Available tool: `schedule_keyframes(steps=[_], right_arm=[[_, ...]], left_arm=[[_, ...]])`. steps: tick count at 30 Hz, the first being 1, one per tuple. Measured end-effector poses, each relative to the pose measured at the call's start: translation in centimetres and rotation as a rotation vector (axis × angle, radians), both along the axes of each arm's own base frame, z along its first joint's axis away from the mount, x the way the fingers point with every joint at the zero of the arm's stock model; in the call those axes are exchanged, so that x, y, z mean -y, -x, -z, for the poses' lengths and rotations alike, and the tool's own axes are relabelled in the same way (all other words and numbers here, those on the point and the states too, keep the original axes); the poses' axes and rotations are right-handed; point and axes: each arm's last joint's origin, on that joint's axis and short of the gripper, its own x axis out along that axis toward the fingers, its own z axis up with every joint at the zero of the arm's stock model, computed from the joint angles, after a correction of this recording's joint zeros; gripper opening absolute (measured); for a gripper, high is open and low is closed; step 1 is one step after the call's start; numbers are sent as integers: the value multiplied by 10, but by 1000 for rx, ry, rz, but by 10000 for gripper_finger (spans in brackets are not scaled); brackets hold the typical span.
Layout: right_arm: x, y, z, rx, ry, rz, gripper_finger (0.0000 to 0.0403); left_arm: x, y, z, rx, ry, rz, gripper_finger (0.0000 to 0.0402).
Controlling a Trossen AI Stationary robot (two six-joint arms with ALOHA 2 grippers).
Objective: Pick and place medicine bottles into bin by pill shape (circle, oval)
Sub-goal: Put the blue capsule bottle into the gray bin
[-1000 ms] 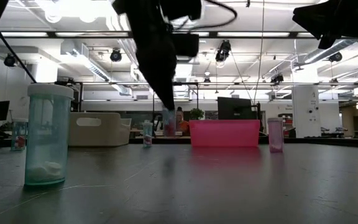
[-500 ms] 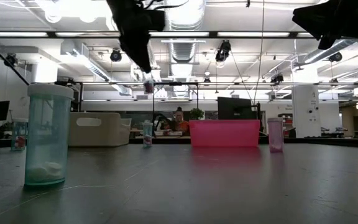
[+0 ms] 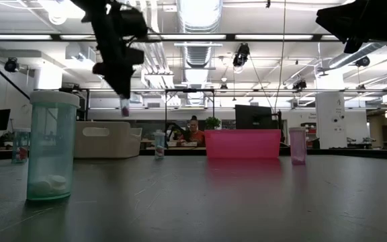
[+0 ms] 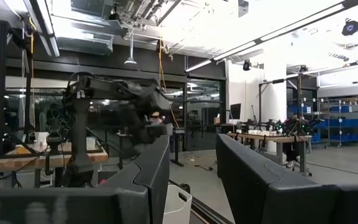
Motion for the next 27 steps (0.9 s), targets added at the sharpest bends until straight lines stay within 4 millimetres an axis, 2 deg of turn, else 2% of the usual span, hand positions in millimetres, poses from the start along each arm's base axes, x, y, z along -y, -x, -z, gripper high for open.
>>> schedule_keyframes(steps=[5,10,15,27], right_arm=[[0,0,0,0,0,0,123],[0,0,0,0,0,0,123],[0,0,0,-2,4,2,123],[0,0,0,-2,6,2,123]], left_arm=[[-23,17,16,-19,15,-106,96],[-38,30,27,-16,24,-186,96],[-42,38,39,-24,41,-230,96],[-39,40,62,-21,43,-237,96]])
